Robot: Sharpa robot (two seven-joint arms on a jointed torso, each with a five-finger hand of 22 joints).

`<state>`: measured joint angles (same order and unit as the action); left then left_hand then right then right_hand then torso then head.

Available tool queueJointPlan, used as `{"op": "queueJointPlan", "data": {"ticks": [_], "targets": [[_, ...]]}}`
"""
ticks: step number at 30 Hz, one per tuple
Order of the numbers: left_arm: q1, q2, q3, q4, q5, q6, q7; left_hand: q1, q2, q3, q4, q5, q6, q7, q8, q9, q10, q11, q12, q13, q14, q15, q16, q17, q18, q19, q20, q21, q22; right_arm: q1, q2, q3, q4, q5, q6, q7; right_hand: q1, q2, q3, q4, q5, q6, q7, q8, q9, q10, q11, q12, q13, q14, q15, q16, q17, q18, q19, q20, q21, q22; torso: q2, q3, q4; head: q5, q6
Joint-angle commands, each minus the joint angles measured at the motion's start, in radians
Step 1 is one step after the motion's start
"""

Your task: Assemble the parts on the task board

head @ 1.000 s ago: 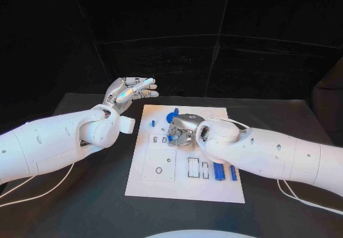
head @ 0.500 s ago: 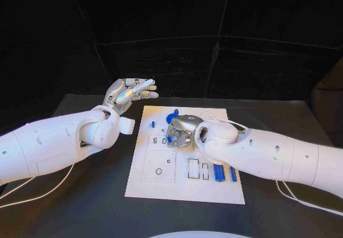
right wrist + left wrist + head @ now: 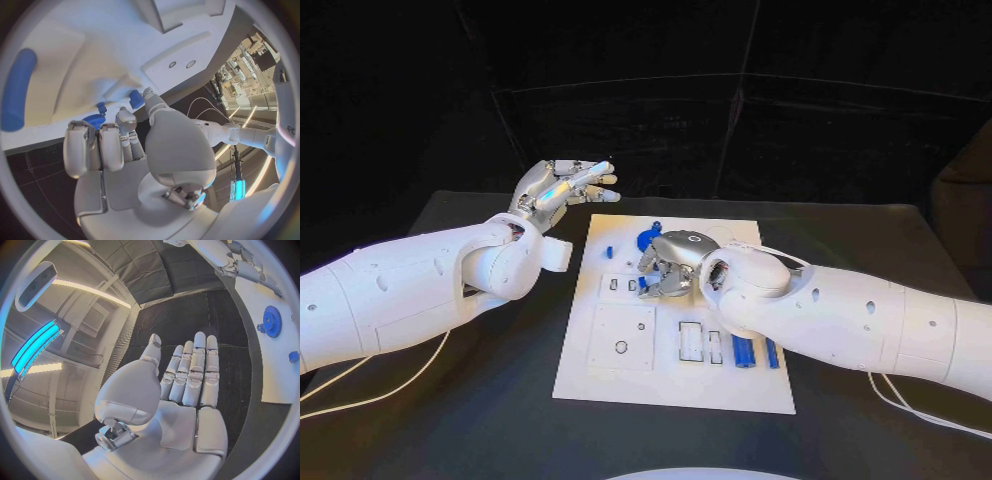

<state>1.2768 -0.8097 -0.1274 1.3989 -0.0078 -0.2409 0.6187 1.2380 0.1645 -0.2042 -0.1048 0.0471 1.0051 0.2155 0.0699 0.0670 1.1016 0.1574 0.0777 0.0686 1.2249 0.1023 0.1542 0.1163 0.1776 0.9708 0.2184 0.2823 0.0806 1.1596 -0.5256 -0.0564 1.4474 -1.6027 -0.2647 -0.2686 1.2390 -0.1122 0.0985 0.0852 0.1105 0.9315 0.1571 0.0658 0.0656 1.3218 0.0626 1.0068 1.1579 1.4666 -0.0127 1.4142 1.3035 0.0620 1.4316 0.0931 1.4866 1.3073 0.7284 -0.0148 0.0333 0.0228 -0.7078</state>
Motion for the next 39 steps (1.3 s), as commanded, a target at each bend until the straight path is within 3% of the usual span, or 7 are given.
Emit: {"op": "queueJointPlan", "data": {"ticks": [1, 8, 15, 18, 25, 30, 39], "targets": [[0.002, 0.001, 0.001, -0.005, -0.038, 0.023, -0.02, -0.002, 0.014, -0.008, 0.0, 0.003, 0.018, -0.011, 0.005, 0.002, 0.041, -0.018, 0.017, 0.006, 0.061, -0.022, 0.029, 0.025, 0.008, 0.047, -0.02, 0.024, 0.009, 0.002, -0.023, 0.002, 0.03, 0.001, -0.133, 0.05, 0.014, -0.008, -0.025, 0.012, 0.005, -0.009, 0.001, 0.001, 0.002, -0.004, 0.006, 0.001, 0.0, 0.049, 0.005, -0.005, -0.002, -0.013, -0.001, 0.009, -0.007, 0.042, -0.002, -0.0001, -0.0013, 0.0, 0.003], [0.002, -0.005, 0.001, -0.016, -0.157, 0.066, -0.11, 0.002, 0.024, -0.022, -0.018, 0.009, 0.087, -0.085, 0.026, 0.01, 0.232, -0.098, 0.085, 0.05, 0.293, -0.124, 0.307, 0.22, 0.005, 0.297, -0.126, 0.18, 0.08, 0.03, -0.117, 0.022, 0.095, 0.189, -0.165, 0.186, 0.051, 0.005, -0.046, 0.027, 0.029, -0.003, -0.001, 0.005, 0.004, -0.001, 0.004, 0.01, 0.003, 0.032, 0.004, -0.048, -0.065, 0.002, -0.045, 0.009, -0.038, -0.026, -0.004, 0.0004, -0.0007, -0.001, 0.01], [0.01, -0.021, 0.001, -0.014, -0.419, 0.176, -0.431, 0.006, 0.044, -0.021, -0.03, 0.007, 0.122, -0.111, 0.032, 0.019, 0.312, -0.127, 0.136, 0.111, 0.315, -0.153, 0.964, 0.894, 0.008, 0.388, -0.161, 0.29, 0.141, 0.106, -0.232, 0.039, 0.073, 0.517, -0.08, 0.279, 0.099, 0.041, -0.059, 0.02, 0.032, 0.017, -0.009, 0.01, 0.004, -0.088, -0.005, -0.193, -0.147, -0.048, -0.006, -0.293, -0.351, 0.056, -0.211, 0.0, -0.196, -0.303, -0.024, 0.0024, -0.0088, 0.002, 0.005], [0.017, -0.022, 0.001, -0.008, -0.544, 0.253, -0.594, -0.049, 0.046, -0.039, 0.022, 0.001, 0.103, -0.112, 0.051, 0.034, 0.302, -0.137, 0.239, 0.221, 0.317, -0.172, 1.265, 1.243, -0.063, 0.519, -0.177, 0.714, 0.632, 0.13, -0.275, 0.041, 0.053, 0.599, -0.078, 0.293, 0.118, 0.053, -0.067, 0.012, 0.036, 0.016, -0.009, 0.008, 0.003, -0.109, -0.007, -0.285, -0.221, -0.052, -0.005, -0.378, -0.425, 0.069, -0.236, -0.003, -0.256, -0.38, -0.032, 0.0047, -0.0106, 0.003, 0.003], [0.035, 0.0, 0.001, -0.004, -0.703, 0.365, -0.858, -0.129, 0.042, -0.104, 0.152, 0.005, 0.071, -0.124, 0.143, 0.085, 0.223, -0.147, 0.492, 0.458, 0.338, -0.163, 1.395, 1.421, -0.082, 0.51, -0.186, 0.908, 0.865, 0.153, -0.311, 0.042, 0.001, 0.66, -0.097, 0.287, 0.116, 0.061, -0.075, 0.016, 0.04, 0.013, -0.009, 0.006, 0.003, -0.104, -0.006, -0.3, -0.236, -0.044, -0.007, -0.399, -0.436, 0.069, -0.23, -0.003, -0.271, -0.395, -0.047, 0.0102, -0.0136, 0.008, 0.001], [0.051, 0.044, 0.001, -0.019, -0.794, 0.416, -0.979, -0.159, 0.031, -0.168, 0.25, 0.005, 0.065, -0.151, 0.277, 0.177, 0.233, -0.167, 0.875, 0.823, 0.346, -0.176, 1.417, 1.454, -0.09, 0.505, -0.199, 0.989, 0.974, 0.158, -0.313, 0.042, -0.021, 0.669, -0.098, 0.283, 0.116, 0.061, -0.077, 0.016, 0.041, 0.012, -0.009, 0.006, 0.003, -0.103, -0.006, -0.301, -0.238, -0.042, -0.007, -0.401, -0.437, 0.069, -0.229, -0.003, -0.273, -0.396, -0.052, 0.0137, -0.0109, 0.011, -0.004], [0.065, 0.138, 0.001, -0.079, -0.843, 0.465, -1.086, -0.068, 0.042, -0.159, 0.282, -0.001, -0.052, -0.155, 0.468, 0.336, 0.195, -0.17, 1.015, 0.951, 0.346, -0.18, 1.417, 1.454, -0.094, 0.487, -0.196, 1.027, 1.021, 0.161, -0.304, 0.042, -0.036, 0.655, -0.096, 0.265, 0.11, 0.068, -0.085, 0.023, 0.046, 0.007, -0.008, 0.004, 0.002, -0.102, -0.005, -0.308, -0.245, -0.038, -0.007, -0.414, -0.442, 0.069, -0.226, -0.003, -0.282, -0.405, -0.052, 0.0132, -0.0119, 0.009, -0.001]]}}
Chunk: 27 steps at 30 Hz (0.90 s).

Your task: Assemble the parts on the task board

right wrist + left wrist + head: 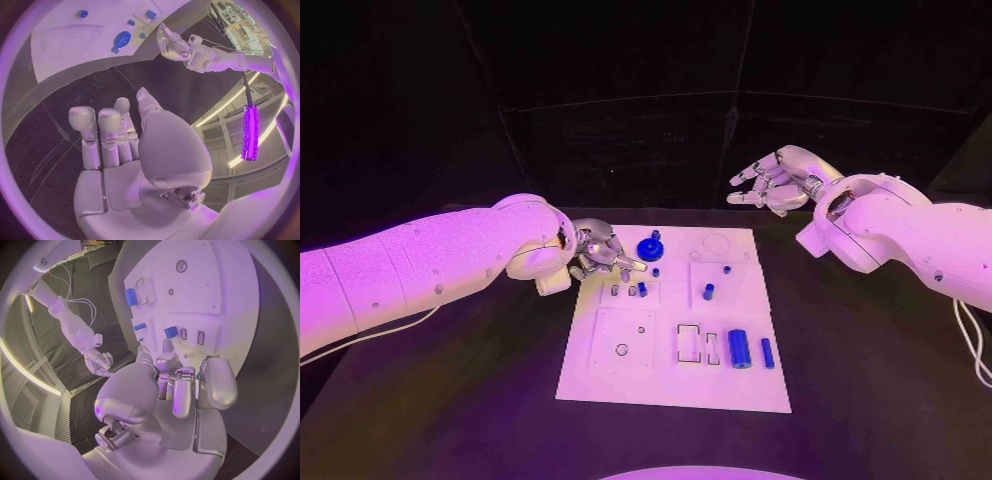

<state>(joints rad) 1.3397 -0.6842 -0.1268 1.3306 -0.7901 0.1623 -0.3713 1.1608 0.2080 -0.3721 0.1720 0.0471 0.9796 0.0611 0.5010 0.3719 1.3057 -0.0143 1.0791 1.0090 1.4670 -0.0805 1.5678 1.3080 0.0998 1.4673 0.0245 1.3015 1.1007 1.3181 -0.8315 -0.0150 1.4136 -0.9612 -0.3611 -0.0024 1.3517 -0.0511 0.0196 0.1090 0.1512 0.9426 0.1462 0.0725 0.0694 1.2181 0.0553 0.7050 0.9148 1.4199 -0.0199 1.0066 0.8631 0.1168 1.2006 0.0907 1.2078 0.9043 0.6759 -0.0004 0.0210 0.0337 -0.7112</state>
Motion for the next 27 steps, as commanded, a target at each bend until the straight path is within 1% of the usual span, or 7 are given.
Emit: {"op": "queueJointPlan", "data": {"ticks": [1, 6, 8, 11, 15, 19, 27], "targets": [[0.003, 0.022, 0.001, -0.017, -0.062, 0.065, -0.103, 0.009, -0.003, 0.009, 0.006, 0.001, -0.028, 0.0, 0.038, 0.033, -0.009, 0.001, 0.015, 0.011, 0.104, 0.002, 0.003, 0.263, -0.017, -0.01, -0.001, 0.008, 0.001, 0.003, 0.002, 0.001, -0.003, 0.012, 0.001, -0.003, -0.003, 0.008, -0.007, 0.0, 0.006, -0.005, 0.003, -0.003, -0.002, 0.002, 0.002, -0.007, -0.003, 0.009, 0.0, -0.008, -0.002, 0.014, 0.005, -0.001, -0.004, -0.003, 0.001, -0.0011, 0.0, -0.001, 0.001], [0.005, 0.054, 0.001, -0.037, -0.065, 0.08, -0.132, -0.01, -0.025, -0.006, 0.033, 0.002, -0.061, -0.001, 0.089, 0.074, -0.012, 0.0, 0.031, 0.023, 0.104, 0.001, 0.003, 0.263, -0.018, -0.012, 0.001, 0.017, 0.015, 0.003, 0.005, 0.001, -0.005, 0.008, 0.005, -0.01, -0.004, 0.008, -0.009, 0.002, 0.009, -0.007, 0.003, -0.003, -0.002, 0.002, 0.003, -0.008, -0.004, 0.01, 0.0, -0.01, -0.004, 0.015, 0.006, -0.001, -0.006, -0.005, 0.002, 0.0008, 0.0001, 0.001, 0.0], [0.005, 0.067, 0.001, -0.046, -0.066, 0.087, -0.144, -0.015, -0.029, -0.011, 0.044, 0.002, -0.072, -0.003, 0.106, 0.089, -0.013, 0.0, 0.036, 0.026, 0.104, 0.0, 0.003, 0.263, -0.019, -0.012, 0.001, 0.02, 0.02, 0.003, 0.006, 0.001, -0.006, 0.006, 0.006, -0.015, -0.004, 0.008, -0.011, 0.003, 0.012, -0.007, 0.003, -0.004, -0.002, 0.002, 0.003, -0.009, -0.005, 0.011, 0.0, -0.012, -0.004, 0.015, 0.007, -0.001, -0.008, -0.006, 0.002, 0.0002, 0.0, 0.001, 0.001], [0.006, 0.079, 0.001, -0.056, -0.066, 0.093, -0.155, -0.015, -0.03, -0.012, 0.047, 0.002, -0.076, -0.002, 0.111, 0.093, -0.013, -0.001, 0.038, 0.028, 0.104, 0.0, 0.003, 0.263, -0.019, -0.012, 0.001, 0.021, 0.022, 0.003, 0.008, 0.001, -0.006, 0.002, 0.007, -0.02, -0.004, 0.01, -0.012, 0.004, 0.015, -0.008, 0.003, -0.003, -0.002, 0.002, 0.003, -0.009, -0.006, 0.012, 0.0, -0.013, -0.003, 0.015, 0.008, -0.001, -0.009, -0.007, 0.003, -0.0008, 0.0017, 0.0, 0.001], [0.007, 0.1, 0.001, -0.072, -0.067, 0.104, -0.168, -0.015, -0.03, -0.014, 0.053, 0.002, -0.084, -0.003, 0.122, 0.103, -0.016, -0.001, 0.039, 0.026, 0.104, 0.0, 0.003, 0.263, -0.019, -0.013, 0.0, 0.023, 0.024, 0.003, 0.013, 0.001, -0.009, -0.002, 0.011, -0.028, -0.004, 0.011, -0.014, 0.006, 0.022, -0.008, 0.003, -0.003, -0.001, 0.002, 0.003, -0.011, -0.007, 0.013, 0.0, -0.016, -0.004, 0.015, 0.009, -0.001, -0.012, -0.01, 0.002, -0.0009, 0.0002, 0.002, -0.002], [0.008, 0.114, 0.001, -0.081, -0.067, 0.117, -0.175, -0.013, -0.029, -0.013, 0.055, 0.002, -0.087, -0.003, 0.126, 0.106, -0.016, -0.001, 0.04, 0.027, 0.104, 0.0, 0.003, 0.263, -0.019, -0.013, 0.0, 0.023, 0.025, 0.003, 0.016, 0.001, -0.011, -0.004, 0.014, -0.033, 0.0, 0.013, -0.017, 0.007, 0.041, -0.01, 0.003, -0.003, -0.001, -0.001, 0.003, -0.015, -0.012, 0.015, 0.0, -0.023, -0.006, 0.015, 0.01, -0.001, -0.017, -0.015, 0.002, -0.0016, -0.0001, 0.003, 0.002], [0.009, 0.138, 0.001, -0.102, -0.068, 0.148, -0.192, 0.007, -0.027, -0.005, 0.052, 0.002, -0.101, -0.003, 0.144, 0.122, -0.019, -0.001, 0.042, 0.026, 0.104, 0.0, 0.003, 0.263, -0.019, -0.015, 0.0, 0.024, 0.026, 0.003, 0.02, 0.001, -0.012, -0.005, 0.019, -0.037, 0.005, 0.014, -0.019, 0.007, 0.058, -0.012, 0.004, -0.003, -0.001, -0.001, 0.003, -0.017, -0.014, 0.017, 0.0, -0.029, -0.008, 0.016, 0.011, -0.001, -0.022, -0.02, 0.002, -0.0016, 0.0008, -0.003, 0.0]]}}
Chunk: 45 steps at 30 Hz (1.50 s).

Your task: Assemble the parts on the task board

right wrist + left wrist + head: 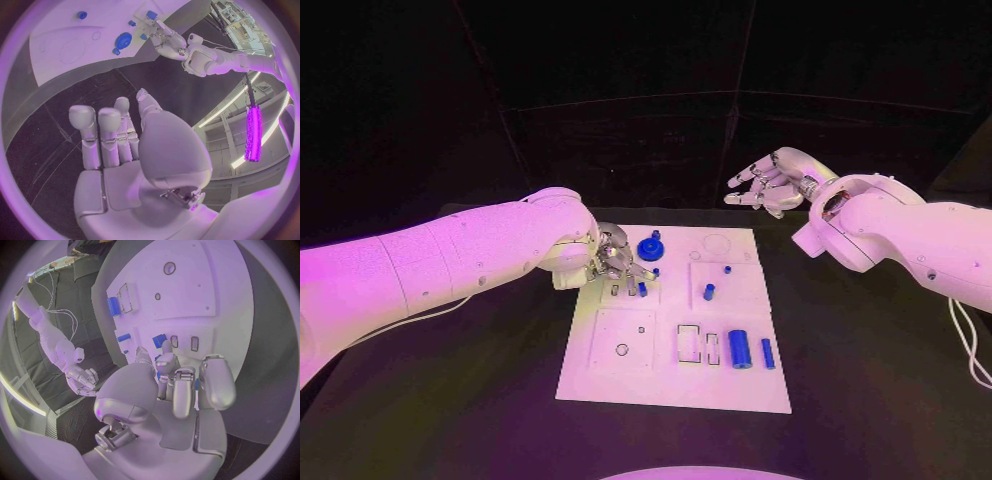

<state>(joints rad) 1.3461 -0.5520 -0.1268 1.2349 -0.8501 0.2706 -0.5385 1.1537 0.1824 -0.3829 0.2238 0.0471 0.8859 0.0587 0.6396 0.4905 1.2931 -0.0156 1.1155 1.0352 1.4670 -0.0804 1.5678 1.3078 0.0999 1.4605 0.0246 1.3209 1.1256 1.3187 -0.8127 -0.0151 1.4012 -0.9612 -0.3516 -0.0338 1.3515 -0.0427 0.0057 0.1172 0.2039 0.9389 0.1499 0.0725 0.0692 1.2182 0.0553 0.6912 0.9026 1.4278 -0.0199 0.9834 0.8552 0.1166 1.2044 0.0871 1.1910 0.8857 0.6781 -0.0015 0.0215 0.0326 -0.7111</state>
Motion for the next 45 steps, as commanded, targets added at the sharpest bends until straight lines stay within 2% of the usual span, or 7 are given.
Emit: {"op": "queueJointPlan", "data": {"ticks": [1, 13, 27, 45], "targets": [[0.003, 0.007, 0.001, -0.008, -0.01, 0.041, -0.025, 0.015, -0.002, 0.006, -0.001, 0.002, -0.008, -0.001, 0.006, 0.004, -0.007, 0.0, 0.005, 0.0, 0.104, 0.0, 0.003, 0.263, -0.019, -0.009, 0.0, 0.005, 0.001, 0.002, 0.002, 0.001, 0.0, -0.005, 0.01, -0.006, 0.005, 0.005, -0.005, -0.001, 0.005, -0.008, 0.0, -0.003, -0.001, -0.002, 0.003, -0.003, -0.002, 0.009, 0.0, -0.006, 0.0, 0.016, 0.007, 0.002, -0.005, -0.001, 0.0, -0.0005, 0.0006, -0.002, -0.001], [0.003, 0.035, 0.001, -0.035, -0.038, 0.045, -0.033, 0.033, 0.002, 0.016, -0.007, 0.002, -0.016, -0.001, 0.019, 0.015, -0.005, 0.0, 0.011, 0.004, 0.104, 0.0, 0.003, 0.263, -0.02, -0.008, 0.0, 0.009, 0.009, 0.002, 0.007, 0.001, -0.002, -0.007, 0.016, -0.007, 0.006, 0.006, -0.006, -0.001, 0.01, -0.008, 0.0, -0.003, -0.001, -0.002, 0.003, -0.005, -0.003, 0.009, 0.0, -0.007, 0.001, 0.016, 0.008, 0.002, -0.007, -0.003, 0.0, -0.0004, 0.0004, 0.001, -0.005], [0.004, 0.064, 0.001, -0.06, -0.047, 0.067, -0.045, 0.054, 0.009, 0.037, -0.018, 0.002, -0.024, -0.002, 0.034, 0.028, -0.002, -0.001, 0.019, 0.009, 0.104, -0.001, 0.003, 0.263, -0.021, -0.006, 0.001, 0.016, 0.02, 0.002, 0.012, 0.001, -0.005, -0.009, 0.021, -0.007, 0.008, 0.007, -0.006, -0.001, 0.014, -0.008, 0.0, -0.002, -0.001, -0.002, 0.002, -0.006, -0.004, 0.01, 0.0, -0.01, -0.001, 0.016, 0.008, 0.002, -0.008, -0.003, 0.001, 0.0, 0.0007, 0.002, -0.018], [0.004, 0.078, 0.001, -0.069, -0.048, 0.098, -0.054, 0.061, 0.011, 0.048, -0.022, 0.002, -0.026, -0.002, 0.04, 0.032, 0.001, -0.001, 0.024, 0.013, 0.104, -0.001, 0.003, 0.263, -0.023, -0.004, 0.001, 0.021, 0.03, 0.002, 0.017, 0.001, -0.008, -0.009, 0.028, -0.006, 0.009, 0.007, -0.007, -0.001, 0.016, -0.008, 0.0, -0.002, -0.001, -0.003, 0.002, -0.006, -0.005, 0.01, 0.0, -0.01, 0.0, 0.016, 0.008, 0.002, -0.009, -0.005, 0.001, -0.0004, 0.0013, 0.0, -0.021]]}}
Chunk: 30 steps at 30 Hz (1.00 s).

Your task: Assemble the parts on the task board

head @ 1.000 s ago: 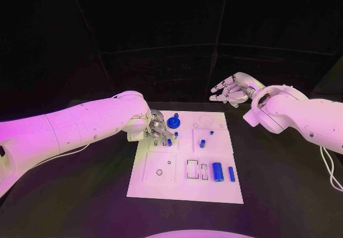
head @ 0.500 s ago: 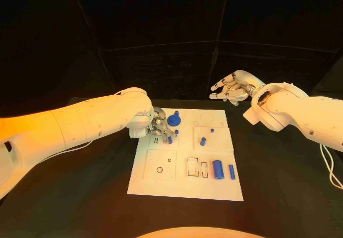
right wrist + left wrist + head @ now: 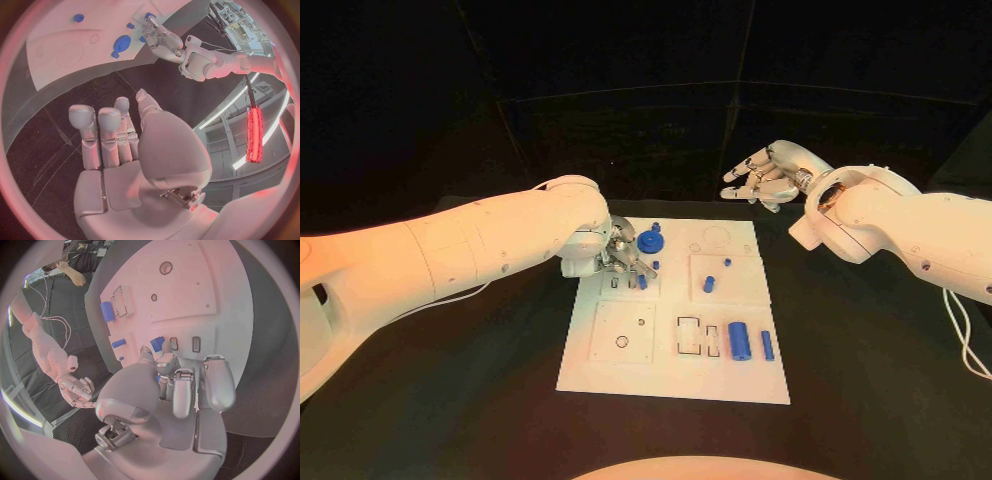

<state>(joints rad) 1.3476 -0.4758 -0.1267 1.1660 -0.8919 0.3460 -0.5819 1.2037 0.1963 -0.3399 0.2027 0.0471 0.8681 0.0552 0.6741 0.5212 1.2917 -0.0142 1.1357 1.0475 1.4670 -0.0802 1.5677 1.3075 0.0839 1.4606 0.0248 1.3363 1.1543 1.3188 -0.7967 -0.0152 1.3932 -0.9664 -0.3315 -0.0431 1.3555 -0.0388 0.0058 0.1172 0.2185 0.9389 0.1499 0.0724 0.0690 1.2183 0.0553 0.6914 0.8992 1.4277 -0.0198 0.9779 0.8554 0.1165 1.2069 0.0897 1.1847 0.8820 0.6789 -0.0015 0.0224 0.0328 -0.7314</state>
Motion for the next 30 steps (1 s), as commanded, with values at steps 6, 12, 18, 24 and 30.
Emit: {"op": "queueJointPlan", "data": {"ticks": [6, 12, 18, 24, 30], "targets": [[0.002, 0.005, 0.001, -0.002, -0.006, 0.026, -0.012, 0.012, -0.004, 0.006, -0.003, 0.002, -0.008, 0.001, 0.007, 0.003, 0.003, -0.003, 0.005, 0.002, 0.104, -0.001, 0.003, 0.263, -0.007, -0.004, 0.001, 0.007, 0.003, 0.002, 0.002, 0.001, 0.0, -0.004, 0.01, 0.003, 0.005, 0.003, -0.007, 0.0, 0.003, -0.008, 0.0, -0.002, 0.0, -0.003, 0.002, -0.006, -0.001, 0.011, 0.0, -0.004, 0.001, 0.016, 0.006, 0.0, -0.003, -0.001, 0.0, -0.0004, 0.0003, 0.001, -0.001], [0.002, 0.008, 0.001, -0.004, -0.006, 0.029, -0.012, 0.018, -0.007, 0.013, -0.008, 0.002, -0.008, 0.0, 0.012, 0.006, 0.005, -0.003, 0.006, 0.003, 0.104, -0.001, 0.003, 0.263, -0.008, -0.004, 0.001, 0.009, 0.005, 0.002, 0.005, 0.001, -0.002, -0.004, 0.012, 0.004, 0.005, 0.003, -0.007, 0.0, 0.003, -0.008, 0.0, -0.002, 0.0, -0.003, 0.002, -0.006, -0.001, 0.011, 0.0, -0.004, 0.001, 0.016, 0.006, 0.0, -0.003, -0.001, 0.001, -0.0003, 0.0002, 0.006, -0.002], [0.002, 0.011, 0.001, -0.004, -0.006, 0.031, -0.009, 0.034, -0.013, 0.029, -0.024, 0.002, -0.013, 0.0, 0.019, 0.013, 0.004, -0.004, 0.006, 0.0, 0.104, -0.002, 0.003, 0.263, -0.007, -0.005, 0.0, 0.009, 0.006, 0.002, 0.007, 0.001, -0.003, -0.004, 0.014, 0.004, 0.005, 0.003, -0.007, 0.0, 0.003, -0.008, 0.0, -0.002, 0.0, -0.003, 0.002, -0.006, -0.001, 0.011, 0.0, -0.004, 0.001, 0.016, 0.006, 0.0, -0.003, -0.001, 0.001, -0.0005, 0.0006, 0.007, -0.004], [0.002, 0.012, 0.001, -0.004, -0.006, 0.03, -0.006, 0.045, -0.015, 0.043, -0.036, 0.003, -0.016, 0.0, 0.022, 0.016, 0.002, -0.004, 0.004, -0.003, 0.104, -0.002, 0.003, 0.263, -0.007, -0.007, 0.0, 0.008, 0.004, 0.002, 0.007, 0.001, -0.004, -0.006, 0.016, 0.004, 0.006, 0.003, -0.008, 0.0, 0.005, -0.008, 0.0, -0.002, 0.0, -0.002, 0.002, -0.006, -0.001, 0.011, 0.0, -0.005, 0.001, 0.016, 0.007, -0.001, -0.003, -0.001, 0.0, -0.0003, 0.0002, 0.007, -0.005], [0.002, 0.012, 0.001, -0.003, -0.006, 0.023, -0.001, 0.083, -0.015, 0.081, -0.07, 0.003, -0.024, -0.001, 0.026, 0.021, 0.0, -0.005, 0.003, -0.006, 0.104, -0.003, 0.003, 0.263, -0.006, -0.009, 0.0, 0.006, 0.002, 0.002, 0.01, 0.001, -0.007, -0.007, 0.018, 0.006, 0.006, 0.003, -0.008, -0.001, 0.005, -0.008, 0.0, -0.002, 0.0, -0.002, 0.002, -0.005, -0.001, 0.011, 0.0, -0.005, 0.002, 0.016, 0.007, -0.001, -0.004, -0.001, 0.0, -0.0005, 0.0004, 0.007, -0.007]]}}
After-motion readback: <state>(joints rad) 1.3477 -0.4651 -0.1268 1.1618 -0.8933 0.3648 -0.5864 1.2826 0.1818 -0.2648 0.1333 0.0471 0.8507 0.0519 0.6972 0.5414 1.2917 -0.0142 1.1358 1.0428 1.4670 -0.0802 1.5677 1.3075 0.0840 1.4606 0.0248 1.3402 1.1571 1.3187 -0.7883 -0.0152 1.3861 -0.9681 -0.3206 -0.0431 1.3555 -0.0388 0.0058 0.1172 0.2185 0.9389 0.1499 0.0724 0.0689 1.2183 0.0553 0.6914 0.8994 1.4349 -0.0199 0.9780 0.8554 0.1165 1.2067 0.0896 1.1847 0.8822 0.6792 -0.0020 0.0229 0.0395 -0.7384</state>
